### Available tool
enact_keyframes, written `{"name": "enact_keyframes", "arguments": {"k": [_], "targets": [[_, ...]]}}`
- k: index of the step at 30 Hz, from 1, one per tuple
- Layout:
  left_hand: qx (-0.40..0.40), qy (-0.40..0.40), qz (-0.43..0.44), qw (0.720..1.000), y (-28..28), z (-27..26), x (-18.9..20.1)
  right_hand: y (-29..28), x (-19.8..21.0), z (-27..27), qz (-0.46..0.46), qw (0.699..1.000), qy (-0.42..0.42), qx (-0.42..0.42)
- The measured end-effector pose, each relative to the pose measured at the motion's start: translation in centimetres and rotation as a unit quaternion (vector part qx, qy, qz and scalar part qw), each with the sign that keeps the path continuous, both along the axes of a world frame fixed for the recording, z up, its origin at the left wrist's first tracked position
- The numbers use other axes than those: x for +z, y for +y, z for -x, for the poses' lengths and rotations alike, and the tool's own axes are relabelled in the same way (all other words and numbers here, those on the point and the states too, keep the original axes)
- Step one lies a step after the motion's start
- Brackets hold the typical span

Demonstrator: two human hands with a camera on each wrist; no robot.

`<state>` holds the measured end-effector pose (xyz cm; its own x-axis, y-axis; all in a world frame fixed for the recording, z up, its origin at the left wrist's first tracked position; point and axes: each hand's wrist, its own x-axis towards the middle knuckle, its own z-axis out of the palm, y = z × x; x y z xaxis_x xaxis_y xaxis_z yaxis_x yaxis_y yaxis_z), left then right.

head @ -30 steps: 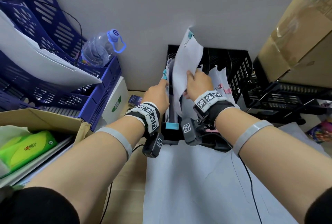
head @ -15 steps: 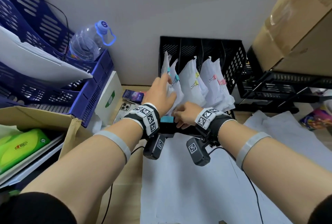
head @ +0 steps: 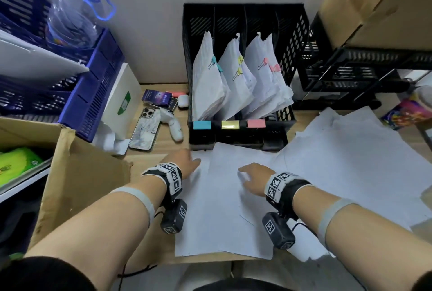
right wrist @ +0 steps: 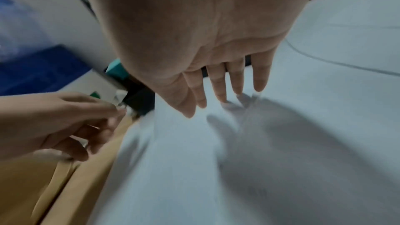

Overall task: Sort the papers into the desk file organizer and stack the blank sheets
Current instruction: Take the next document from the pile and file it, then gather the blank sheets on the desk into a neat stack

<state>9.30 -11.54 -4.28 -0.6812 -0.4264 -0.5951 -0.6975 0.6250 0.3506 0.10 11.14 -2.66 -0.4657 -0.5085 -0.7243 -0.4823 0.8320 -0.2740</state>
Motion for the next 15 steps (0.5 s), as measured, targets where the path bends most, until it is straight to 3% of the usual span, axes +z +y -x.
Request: {"name": "enact_keyframes", "arguments": {"k": [3, 7, 11, 15], "targets": [[0.058, -0.098, 0.055, 0.992, -0.1, -2.3, -2.0, -0.2, -0.6, -1.9, -0.009, 0.998, 0.006, 0.057], [0.143, -0.049, 0.022, 0.988, 1.7, -4.0, -2.8, -1.0, -1.6, -3.4, -0.004, 0.995, -0.016, 0.101], [0.268, 0.002, -0.06, 0.962, 3.1, -4.5, -2.5, -1.5, -2.2, -4.0, 0.04, 0.988, -0.051, 0.144], [0.314, 0.069, -0.089, 0.943, 4.5, -4.8, -2.5, 0.0, -2.8, -3.1, 0.132, 0.989, -0.013, 0.069]]}}
